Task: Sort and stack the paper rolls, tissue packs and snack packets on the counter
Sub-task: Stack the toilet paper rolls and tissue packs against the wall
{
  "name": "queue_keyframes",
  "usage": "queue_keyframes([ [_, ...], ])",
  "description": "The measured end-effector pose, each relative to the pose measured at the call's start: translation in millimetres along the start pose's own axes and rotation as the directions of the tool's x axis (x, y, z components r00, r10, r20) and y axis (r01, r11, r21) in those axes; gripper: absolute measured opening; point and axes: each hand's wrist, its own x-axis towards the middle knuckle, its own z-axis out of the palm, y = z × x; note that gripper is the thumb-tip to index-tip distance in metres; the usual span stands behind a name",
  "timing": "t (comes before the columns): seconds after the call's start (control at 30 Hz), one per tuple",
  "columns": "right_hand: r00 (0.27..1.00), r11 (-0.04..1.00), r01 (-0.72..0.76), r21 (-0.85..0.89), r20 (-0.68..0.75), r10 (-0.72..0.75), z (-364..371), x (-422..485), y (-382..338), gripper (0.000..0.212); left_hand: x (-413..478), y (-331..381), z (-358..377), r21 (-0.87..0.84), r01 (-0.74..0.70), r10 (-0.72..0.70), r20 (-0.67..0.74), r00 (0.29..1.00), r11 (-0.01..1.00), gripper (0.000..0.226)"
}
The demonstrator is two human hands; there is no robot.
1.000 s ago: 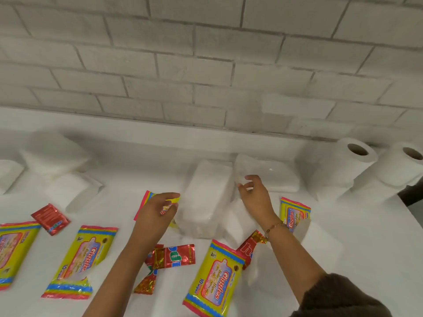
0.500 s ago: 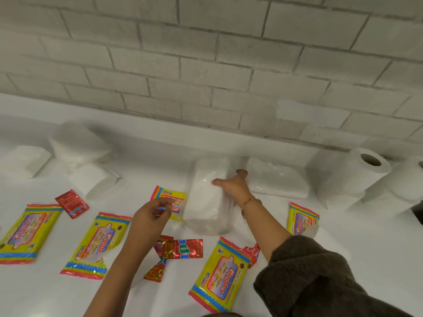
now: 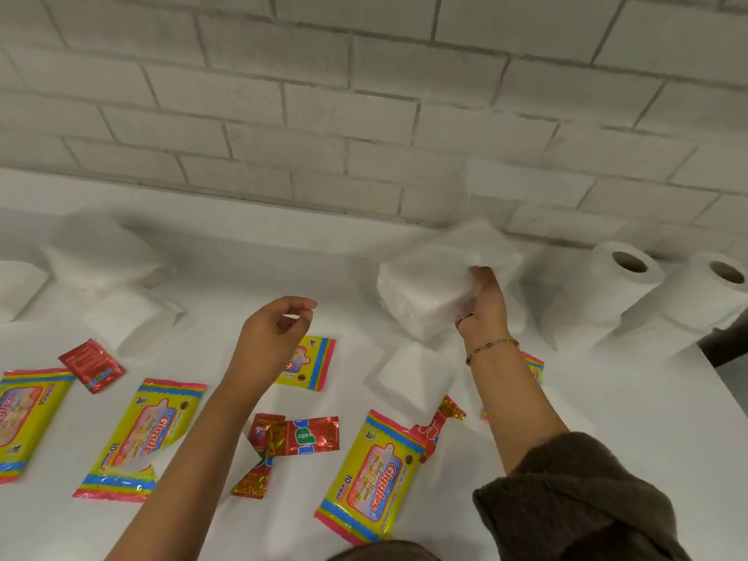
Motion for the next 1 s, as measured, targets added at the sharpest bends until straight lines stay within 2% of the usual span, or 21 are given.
queue_keyframes([
  [0.07, 0.993, 0.999, 0.033, 0.032, -0.115, -0.029, -9, 5, -13, 0.019, 8, 5, 9, -0.006, -0.017, 0.017, 0.019, 1.0, 1.0, 0.016],
  [0.17, 0.968, 0.999, 0.005, 0.032, -0.251, 0.003, -12, 13, -22, 0.036, 14, 11, 23, -0.023, -0.041, 0.042, 0.046, 0.998, 0.999, 0.016],
  [0.23, 0.955, 1.0, -0.021, 0.009, -0.295, 0.023, -14, 18, -17, 0.042, 16, 13, 30, -0.022, -0.054, 0.055, 0.067, 0.996, 0.998, 0.016],
  [0.47, 0.926, 0.982, -0.088, -0.167, -0.377, 0.019, -30, 25, -4, 0.056, 21, 11, 43, -0.016, -0.043, 0.045, 0.131, 0.99, 0.999, 0.016],
  [0.6, 0.927, 0.983, -0.098, -0.157, -0.375, 0.032, -34, 15, -8, 0.07, 18, 8, 43, -0.028, -0.037, 0.041, 0.146, 0.988, 0.999, 0.016],
  [0.7, 0.931, 0.983, -0.119, -0.139, -0.359, 0.062, -33, -3, -5, 0.065, 13, 11, 42, -0.025, -0.044, 0.047, 0.136, 0.99, 0.999, 0.016],
  [0.8, 0.964, 0.973, -0.17, -0.158, -0.234, 0.13, -33, -33, 7, 0.043, 2, 14, 37, 0.002, -0.04, 0.04, 0.12, 0.992, 0.999, 0.014],
  [0.87, 0.991, 0.927, -0.131, -0.351, -0.072, 0.112, -29, -53, 15, 0.027, -5, 13, 29, 0.002, -0.031, 0.03, 0.111, 0.993, 1.0, 0.014],
  [0.93, 0.995, 0.805, 0.038, -0.592, 0.093, 0.022, -20, -70, 22, 0.023, -12, 12, 15, -0.019, -0.022, 0.024, 0.091, 0.996, 1.0, 0.014],
  [1.0, 0.969, 0.655, 0.22, -0.723, 0.242, -0.058, -12, -84, 32, 0.016, -21, 4, -2, -0.008, -0.012, 0.012, 0.073, 0.997, 1.0, 0.015],
])
